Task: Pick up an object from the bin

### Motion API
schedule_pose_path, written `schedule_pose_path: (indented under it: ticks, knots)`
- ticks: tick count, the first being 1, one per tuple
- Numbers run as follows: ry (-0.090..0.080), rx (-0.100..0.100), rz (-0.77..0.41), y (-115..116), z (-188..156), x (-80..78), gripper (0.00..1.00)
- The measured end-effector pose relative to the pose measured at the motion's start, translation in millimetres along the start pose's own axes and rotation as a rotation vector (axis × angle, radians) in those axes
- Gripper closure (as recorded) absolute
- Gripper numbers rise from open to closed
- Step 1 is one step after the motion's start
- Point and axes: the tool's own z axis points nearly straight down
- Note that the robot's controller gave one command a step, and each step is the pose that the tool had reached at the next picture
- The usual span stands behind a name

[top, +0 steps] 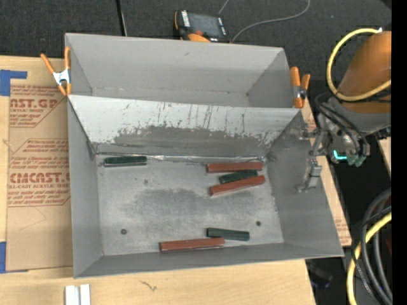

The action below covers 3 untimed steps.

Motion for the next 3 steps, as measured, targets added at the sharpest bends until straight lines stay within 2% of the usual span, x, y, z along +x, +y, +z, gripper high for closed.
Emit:
schedule_pose_path:
  ticks: [1,2,3]
  knots:
    - [-0.004,-0.003,0.097,72,165,-26.8,0.0]
    - [-0.008,-0.001,0.299,113,130,-24.0,0.0]
    - [-0.006,-0.001,0.496,103,131,-23.3,0.0]
